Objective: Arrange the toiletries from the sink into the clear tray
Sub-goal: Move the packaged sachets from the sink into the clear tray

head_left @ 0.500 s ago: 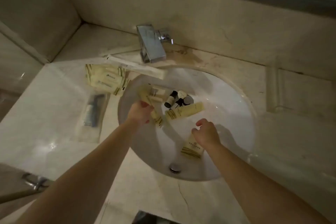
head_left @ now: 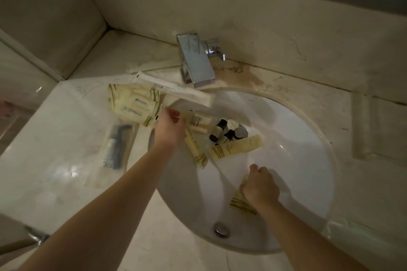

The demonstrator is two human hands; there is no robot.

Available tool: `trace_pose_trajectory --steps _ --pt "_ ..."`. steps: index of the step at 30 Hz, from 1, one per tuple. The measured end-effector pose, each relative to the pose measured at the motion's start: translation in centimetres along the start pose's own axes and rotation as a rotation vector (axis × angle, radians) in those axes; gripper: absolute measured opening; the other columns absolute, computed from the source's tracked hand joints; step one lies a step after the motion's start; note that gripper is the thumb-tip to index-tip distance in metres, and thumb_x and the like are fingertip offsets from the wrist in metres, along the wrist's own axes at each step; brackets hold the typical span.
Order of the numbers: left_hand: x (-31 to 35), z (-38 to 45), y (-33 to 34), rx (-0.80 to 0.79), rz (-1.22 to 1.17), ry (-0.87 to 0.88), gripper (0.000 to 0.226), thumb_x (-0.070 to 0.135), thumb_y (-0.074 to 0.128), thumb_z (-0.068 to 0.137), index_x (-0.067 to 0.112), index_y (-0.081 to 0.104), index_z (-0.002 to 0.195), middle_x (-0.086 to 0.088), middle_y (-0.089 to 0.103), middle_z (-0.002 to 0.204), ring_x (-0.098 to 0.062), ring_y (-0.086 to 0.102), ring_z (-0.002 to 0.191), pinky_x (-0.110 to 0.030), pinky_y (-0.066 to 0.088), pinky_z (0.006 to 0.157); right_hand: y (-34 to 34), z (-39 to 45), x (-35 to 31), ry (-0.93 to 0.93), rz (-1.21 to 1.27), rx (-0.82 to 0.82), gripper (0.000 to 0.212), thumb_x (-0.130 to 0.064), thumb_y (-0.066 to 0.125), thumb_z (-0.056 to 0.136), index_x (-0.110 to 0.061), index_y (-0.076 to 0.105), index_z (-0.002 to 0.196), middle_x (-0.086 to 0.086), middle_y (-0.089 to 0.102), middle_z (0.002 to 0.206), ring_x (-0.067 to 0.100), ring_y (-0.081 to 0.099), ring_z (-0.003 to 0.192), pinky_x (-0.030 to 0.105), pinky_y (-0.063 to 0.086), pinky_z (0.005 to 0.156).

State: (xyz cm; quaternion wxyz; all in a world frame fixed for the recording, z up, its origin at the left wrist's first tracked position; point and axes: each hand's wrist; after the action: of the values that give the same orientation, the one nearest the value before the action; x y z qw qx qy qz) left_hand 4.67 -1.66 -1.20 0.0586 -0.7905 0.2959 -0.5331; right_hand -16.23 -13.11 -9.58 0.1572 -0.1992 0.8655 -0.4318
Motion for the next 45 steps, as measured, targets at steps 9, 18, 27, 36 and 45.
trace_pose_trajectory --steps 9,18,27,36,45 --pt "2.7 1.2 -4.9 0.451 0.346 0.159 0.033 0.012 0.056 0.082 0.011 0.048 0.113 -0.010 0.045 0.122 -0.028 0.052 0.097 -0.039 0.044 0.078 0.7 -0.3 -0.8 -0.029 -0.159 0.144 0.017 -0.024 0.051 0.088 -0.019 0.056 0.104 0.005 0.055 0.112 0.025 0.047 0.107 0.033 0.041 0.084" --pt "2.2 3.4 -7.6 0.348 0.450 -0.065 0.064 0.024 0.072 0.071 0.015 0.039 0.126 -0.012 0.043 0.125 -0.038 0.053 0.110 -0.050 0.049 0.089 0.3 -0.1 -0.8 0.067 -0.029 0.018 0.031 -0.031 0.055 0.087 -0.015 0.052 0.114 0.008 0.052 0.118 0.027 0.055 0.104 0.035 0.048 0.082" --pt "2.3 2.3 -9.4 0.377 0.220 -0.020 0.051 0.031 0.071 0.080 0.011 0.053 0.124 -0.012 0.062 0.122 -0.033 0.061 0.104 -0.038 0.052 0.084 -0.7 -0.7 -0.6 0.146 0.136 -0.151 0.018 -0.017 0.059 0.082 -0.009 0.061 0.098 0.008 0.066 0.099 0.024 0.064 0.088 0.032 0.055 0.075" --pt "5.0 -1.2 -11.9 0.341 0.174 0.073 0.014 0.018 0.071 0.078 0.013 0.061 0.086 -0.009 0.065 0.092 -0.029 0.061 0.086 -0.034 0.050 0.077 -8.9 -3.2 -1.2 0.013 0.482 -0.016 0.019 -0.019 0.051 0.092 -0.008 0.066 0.097 0.008 0.062 0.087 0.022 0.057 0.073 0.024 0.043 0.058" --pt "6.6 -3.6 -13.3 0.337 0.243 0.128 0.016 0.013 0.072 0.073 0.018 0.058 0.079 -0.010 0.066 0.090 -0.031 0.064 0.083 -0.045 0.056 0.079 -13.0 -6.9 0.0 -0.065 0.828 0.061 0.008 -0.014 0.059 0.085 -0.016 0.063 0.079 0.009 0.064 0.093 0.028 0.061 0.086 0.032 0.046 0.067"
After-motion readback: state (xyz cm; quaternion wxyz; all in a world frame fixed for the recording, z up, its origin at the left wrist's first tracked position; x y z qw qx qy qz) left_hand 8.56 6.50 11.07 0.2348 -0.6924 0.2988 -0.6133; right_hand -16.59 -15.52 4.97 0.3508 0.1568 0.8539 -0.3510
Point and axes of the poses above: each hand's wrist, its own z-axis towards the middle knuckle, its own y-axis out of the palm, x = y × z
